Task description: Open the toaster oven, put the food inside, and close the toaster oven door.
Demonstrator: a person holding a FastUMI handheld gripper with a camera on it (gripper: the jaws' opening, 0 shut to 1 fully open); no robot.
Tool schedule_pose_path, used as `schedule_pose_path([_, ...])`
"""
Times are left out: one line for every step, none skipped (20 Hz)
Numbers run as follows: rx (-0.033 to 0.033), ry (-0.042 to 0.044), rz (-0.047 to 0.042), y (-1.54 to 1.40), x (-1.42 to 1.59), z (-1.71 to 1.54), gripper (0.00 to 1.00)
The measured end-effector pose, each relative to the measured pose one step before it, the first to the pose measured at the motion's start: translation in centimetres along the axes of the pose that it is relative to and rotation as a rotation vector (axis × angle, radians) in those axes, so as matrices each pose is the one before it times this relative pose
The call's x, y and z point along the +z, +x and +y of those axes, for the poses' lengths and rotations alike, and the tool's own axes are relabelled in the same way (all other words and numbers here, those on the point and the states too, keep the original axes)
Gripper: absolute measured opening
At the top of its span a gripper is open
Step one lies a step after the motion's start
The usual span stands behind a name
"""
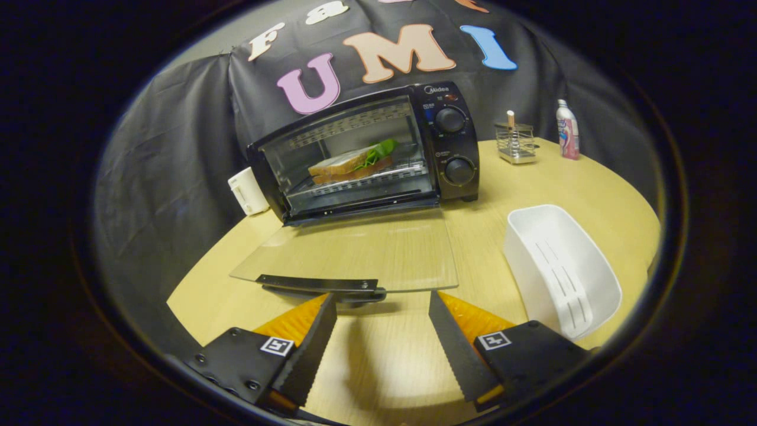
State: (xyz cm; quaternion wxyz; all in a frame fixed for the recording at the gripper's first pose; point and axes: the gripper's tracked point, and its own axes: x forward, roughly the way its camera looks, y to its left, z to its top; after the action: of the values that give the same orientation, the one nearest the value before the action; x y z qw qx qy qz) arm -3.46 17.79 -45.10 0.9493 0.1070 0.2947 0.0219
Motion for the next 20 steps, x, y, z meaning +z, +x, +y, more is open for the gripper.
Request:
schedule_pose_path([0.00064,-0.00634,-0.00305,-0.093,0.203,0.06,0.97])
schedule_pose_path([-0.00017,-0.00631,-0.00738,-0.097,0.193,0.129,0.97])
schedule_pose_path([0.00007,-0.00403,-0.01167,-0.222,0.462,0.092,0.97])
schedule_pose_path([0.00174,0.0011,-0.01541,-0.261,0.518,0.133,0.97])
schedule_pose_path([0.00475,0.00517,-0.02435,-0.177,0.803,0.172,0.97])
schedule_pose_path([0.00726,0.00829,-0.03247,-0.256,0.942,0.218,0.97])
schedule_pose_path([0.00841,0.00844,-0.04205,-0.215,1.288,0.29,0.97])
schedule_pose_path([0.00799,0.00346,-0.03913,-0.055,1.233,0.26,0.97])
schedule_pose_path([0.00605,-0.00118,-0.02289,0.039,0.939,0.32,0.97])
schedule_pose_path([0.00747,-0.0074,-0.02509,0.184,0.752,0.275,0.97])
schedule_pose_path([0.00441,-0.00815,-0.02386,0.186,0.816,0.235,0.97])
schedule_pose_path([0.00547,-0.01354,-0.02088,0.085,0.647,0.279,0.97])
schedule_pose_path([0.009,-0.01838,-0.01857,0.238,0.592,0.376,0.97])
schedule_pose_path([0.00823,-0.01126,-0.01678,0.189,0.526,0.348,0.97])
schedule_pose_path([0.00521,0.00297,-0.01076,0.239,0.4,0.222,0.98])
schedule_pose_path([0.01067,0.01455,-0.01505,0.202,0.431,0.39,0.98])
schedule_pose_path([0.00458,0.01295,-0.01297,0.29,0.383,0.199,0.98])
schedule_pose_path([0.00549,0.00546,-0.01262,0.465,0.393,0.119,0.98])
schedule_pose_path([0.00624,0.00434,-0.01992,0.244,0.576,0.127,0.98])
schedule_pose_path([0.01539,0.01171,-0.01949,0.279,0.583,0.461,0.98])
